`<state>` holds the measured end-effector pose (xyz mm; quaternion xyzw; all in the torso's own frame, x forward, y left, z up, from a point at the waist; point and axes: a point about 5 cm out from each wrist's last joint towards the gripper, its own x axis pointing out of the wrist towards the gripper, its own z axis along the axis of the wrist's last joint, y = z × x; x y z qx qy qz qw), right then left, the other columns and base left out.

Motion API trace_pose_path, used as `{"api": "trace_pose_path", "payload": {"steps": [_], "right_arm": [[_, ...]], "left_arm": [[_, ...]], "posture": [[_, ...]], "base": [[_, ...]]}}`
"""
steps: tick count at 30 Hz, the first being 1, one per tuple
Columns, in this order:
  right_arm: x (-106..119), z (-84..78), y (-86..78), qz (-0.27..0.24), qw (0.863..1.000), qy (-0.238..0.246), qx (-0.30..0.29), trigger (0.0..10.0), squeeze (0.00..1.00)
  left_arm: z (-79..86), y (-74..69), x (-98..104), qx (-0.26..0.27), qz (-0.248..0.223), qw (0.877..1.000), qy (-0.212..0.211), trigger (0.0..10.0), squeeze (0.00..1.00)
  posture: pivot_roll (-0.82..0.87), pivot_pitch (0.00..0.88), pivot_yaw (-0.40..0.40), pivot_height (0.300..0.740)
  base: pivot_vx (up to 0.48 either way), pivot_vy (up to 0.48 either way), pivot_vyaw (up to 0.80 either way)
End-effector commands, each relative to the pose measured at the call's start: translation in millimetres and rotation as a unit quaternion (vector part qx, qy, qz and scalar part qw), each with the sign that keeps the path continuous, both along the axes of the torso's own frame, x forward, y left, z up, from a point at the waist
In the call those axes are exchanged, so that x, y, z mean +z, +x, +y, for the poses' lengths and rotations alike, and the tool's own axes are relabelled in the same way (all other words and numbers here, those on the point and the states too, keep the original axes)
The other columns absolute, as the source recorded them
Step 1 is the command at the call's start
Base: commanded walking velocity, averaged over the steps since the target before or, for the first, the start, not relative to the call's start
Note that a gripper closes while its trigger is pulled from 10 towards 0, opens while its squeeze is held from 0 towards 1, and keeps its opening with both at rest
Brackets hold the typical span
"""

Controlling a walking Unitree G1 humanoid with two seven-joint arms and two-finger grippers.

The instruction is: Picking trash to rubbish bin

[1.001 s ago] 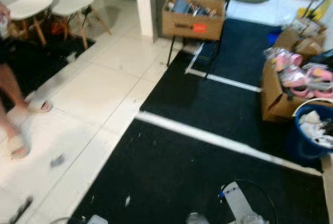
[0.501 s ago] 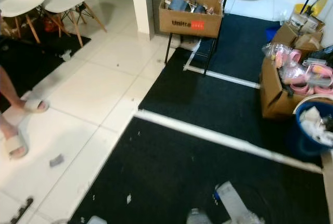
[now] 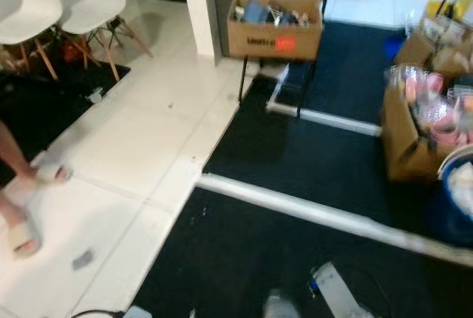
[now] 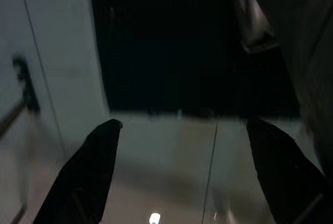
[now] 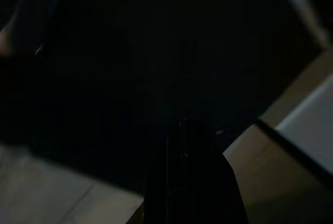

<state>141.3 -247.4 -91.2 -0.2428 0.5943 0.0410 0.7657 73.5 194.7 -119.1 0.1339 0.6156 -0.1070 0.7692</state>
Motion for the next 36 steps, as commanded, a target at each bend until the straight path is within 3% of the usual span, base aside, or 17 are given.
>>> {"api": "trace_pose_path", "payload": {"steps": [1,26,36], "right_arm": [[-2.4,8.3,-0.3,-0.001,1.000,0.011,0.005,10.0,0.00],[0.3,15.5,11.8,-0.028,0.999,0.020,0.009,10.0,0.00],[9.1,28.6,39.0,-0.080,0.996,0.049,0.002,10.0,0.00]], "left_arm": [[-16.5,9.6,0.2,-0.003,-0.020,1.000,-0.022,10.0,0.00],[-11.8,10.3,0.8,-0.002,-0.020,1.000,-0.019,10.0,0.00],[-11.1,9.6,0.7,0.000,-0.018,1.000,-0.019,10.0,0.00]], "posture": [[0.00,0.020,0.012,0.740],[0.02,0.006,0.000,0.740],[0.03,0.011,0.002,0.740]], "base": [[0.480,0.000,0.00],[0.480,0.000,0.00],[0.480,0.000,-0.60]]}}
